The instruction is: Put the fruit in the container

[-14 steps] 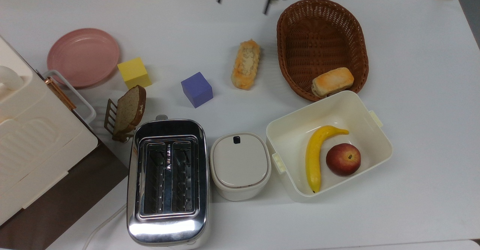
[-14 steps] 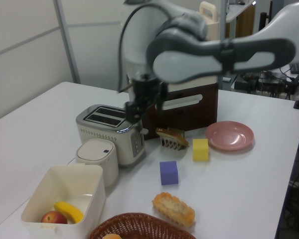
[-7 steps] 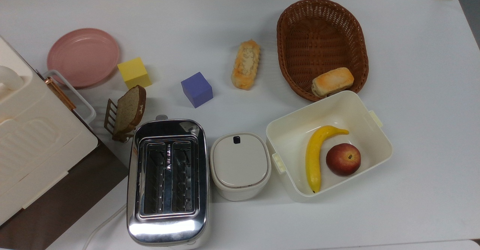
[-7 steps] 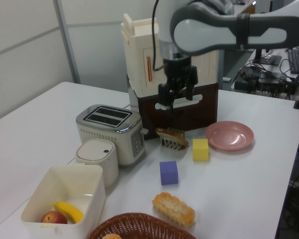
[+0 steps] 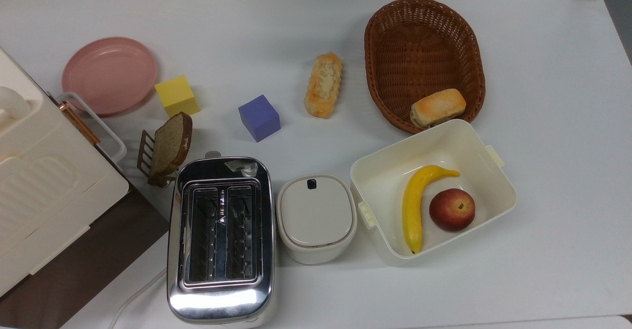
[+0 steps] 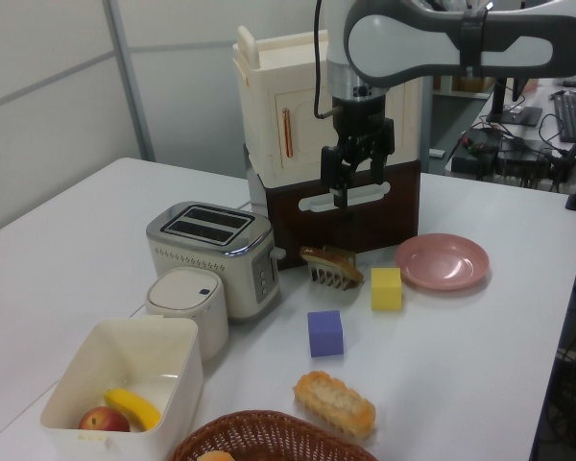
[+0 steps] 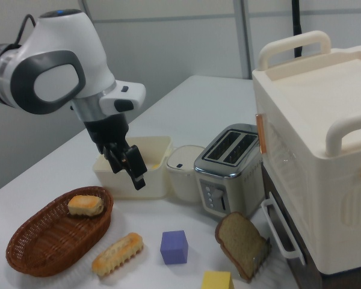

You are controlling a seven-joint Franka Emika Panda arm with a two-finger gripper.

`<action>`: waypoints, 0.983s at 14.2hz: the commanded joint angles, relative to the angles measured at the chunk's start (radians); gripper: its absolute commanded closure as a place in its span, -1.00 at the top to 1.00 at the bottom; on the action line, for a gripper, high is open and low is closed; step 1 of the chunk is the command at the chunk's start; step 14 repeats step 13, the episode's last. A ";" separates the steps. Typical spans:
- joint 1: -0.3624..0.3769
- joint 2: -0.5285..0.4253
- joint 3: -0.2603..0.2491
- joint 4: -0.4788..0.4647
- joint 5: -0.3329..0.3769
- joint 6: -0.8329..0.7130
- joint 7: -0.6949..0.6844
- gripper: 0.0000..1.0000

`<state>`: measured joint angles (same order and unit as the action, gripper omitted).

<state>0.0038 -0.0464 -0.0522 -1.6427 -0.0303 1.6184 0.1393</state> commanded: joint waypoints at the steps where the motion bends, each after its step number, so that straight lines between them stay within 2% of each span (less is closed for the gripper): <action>1: -0.008 0.039 0.000 -0.014 0.016 0.031 0.005 1.00; 14: 0.001 0.054 -0.003 -0.014 0.018 0.066 0.005 1.00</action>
